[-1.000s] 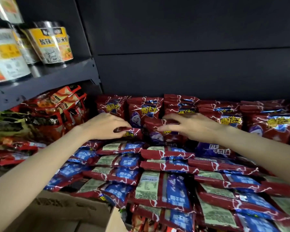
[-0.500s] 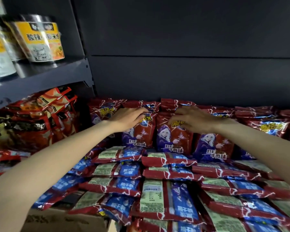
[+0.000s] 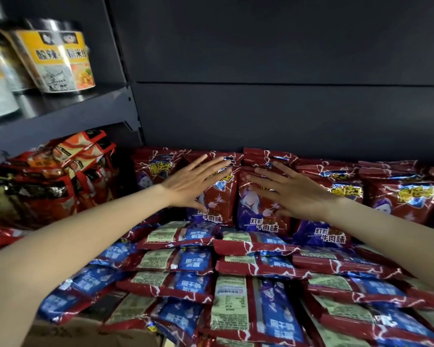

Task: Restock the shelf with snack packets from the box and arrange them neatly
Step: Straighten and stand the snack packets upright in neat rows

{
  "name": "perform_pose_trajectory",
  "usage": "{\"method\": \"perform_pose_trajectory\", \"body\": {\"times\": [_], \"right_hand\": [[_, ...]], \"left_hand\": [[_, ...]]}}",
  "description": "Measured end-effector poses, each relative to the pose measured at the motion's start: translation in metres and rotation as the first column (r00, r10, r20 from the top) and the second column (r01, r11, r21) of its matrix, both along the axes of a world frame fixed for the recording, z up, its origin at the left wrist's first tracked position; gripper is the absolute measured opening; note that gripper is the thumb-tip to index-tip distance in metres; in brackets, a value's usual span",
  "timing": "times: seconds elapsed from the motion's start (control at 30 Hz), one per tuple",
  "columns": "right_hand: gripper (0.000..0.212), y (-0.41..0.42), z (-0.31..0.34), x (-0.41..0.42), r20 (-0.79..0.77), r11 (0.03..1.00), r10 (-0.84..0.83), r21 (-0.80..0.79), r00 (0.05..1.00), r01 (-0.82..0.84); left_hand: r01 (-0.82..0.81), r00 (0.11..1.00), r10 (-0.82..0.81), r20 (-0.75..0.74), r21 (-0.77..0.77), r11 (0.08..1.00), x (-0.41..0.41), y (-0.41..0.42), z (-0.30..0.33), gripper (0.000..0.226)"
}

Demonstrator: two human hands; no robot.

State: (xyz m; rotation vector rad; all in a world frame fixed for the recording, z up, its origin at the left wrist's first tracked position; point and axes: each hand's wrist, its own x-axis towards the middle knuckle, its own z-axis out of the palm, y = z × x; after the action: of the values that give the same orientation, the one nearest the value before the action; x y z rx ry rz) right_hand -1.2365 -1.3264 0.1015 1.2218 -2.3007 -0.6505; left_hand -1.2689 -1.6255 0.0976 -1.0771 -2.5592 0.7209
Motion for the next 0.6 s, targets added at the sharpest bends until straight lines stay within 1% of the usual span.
{"method": "perform_pose_trajectory", "body": {"times": [0.07, 0.13, 0.17, 0.23, 0.3, 0.37, 0.4, 0.43, 0.47, 0.5, 0.53, 0.6], "right_hand": [[0.095, 0.004, 0.001, -0.001, 0.015, 1.000, -0.006, -0.005, 1.000, 0.006], [0.093, 0.006, 0.001, 0.000, 0.037, 1.000, -0.025, -0.010, 0.999, 0.025], [0.088, 0.005, 0.002, 0.000, 0.043, 0.999, -0.025, -0.022, 0.999, 0.026], [0.070, -0.003, 0.005, 0.003, 0.045, 0.996, 0.008, -0.087, 0.999, -0.004], [0.051, -0.020, 0.014, 0.007, 0.091, 0.980, 0.057, -0.193, 0.994, -0.038], [0.038, -0.045, 0.029, 0.016, 0.161, 0.947, 0.160, -0.304, 0.974, -0.105], [0.034, -0.061, 0.037, 0.021, 0.225, 0.932, 0.202, -0.344, 0.953, -0.116], [0.032, -0.075, 0.043, 0.026, 0.308, 0.927, 0.212, -0.364, 0.927, -0.091], [0.030, -0.088, 0.046, 0.029, 0.386, 0.935, 0.193, -0.350, 0.902, -0.051], [0.028, -0.100, 0.047, 0.030, 0.438, 0.948, 0.172, -0.316, 0.882, -0.028], [0.027, -0.111, 0.046, 0.031, 0.454, 0.960, 0.164, -0.278, 0.876, -0.035], [0.031, -0.127, 0.038, 0.027, 0.411, 0.982, 0.147, -0.173, 0.900, -0.082]], "left_hand": [[-0.010, 1.000, 0.008, 0.020, 0.090, 0.996, -0.002, 0.008, -0.001, 0.112], [-0.048, 0.999, 0.044, 0.031, 0.133, 0.990, -0.004, 0.011, 0.001, 0.112], [-0.055, 0.998, 0.050, 0.040, 0.124, 0.991, -0.005, 0.011, 0.002, 0.112], [-0.037, 0.996, 0.026, 0.088, 0.128, 0.991, -0.001, 0.008, 0.008, 0.105], [0.010, 0.990, -0.039, 0.132, 0.213, 0.977, 0.008, 0.003, 0.017, 0.090], [0.053, 0.985, -0.109, 0.133, 0.368, 0.928, 0.024, -0.008, 0.028, 0.067], [0.047, 0.984, -0.118, 0.132, 0.448, 0.893, 0.035, -0.017, 0.034, 0.052], [0.013, 0.985, -0.101, 0.143, 0.512, 0.859, 0.046, -0.027, 0.039, 0.038], [-0.051, 0.982, -0.061, 0.181, 0.553, 0.832, 0.057, -0.039, 0.045, 0.028], [-0.133, 0.968, -0.017, 0.251, 0.568, 0.812, 0.068, -0.053, 0.048, 0.022], [-0.217, 0.941, 0.018, 0.338, 0.564, 0.797, 0.079, -0.068, 0.051, 0.021], [-0.360, 0.859, 0.067, 0.508, 0.505, 0.784, 0.098, -0.098, 0.053, 0.031]]}}
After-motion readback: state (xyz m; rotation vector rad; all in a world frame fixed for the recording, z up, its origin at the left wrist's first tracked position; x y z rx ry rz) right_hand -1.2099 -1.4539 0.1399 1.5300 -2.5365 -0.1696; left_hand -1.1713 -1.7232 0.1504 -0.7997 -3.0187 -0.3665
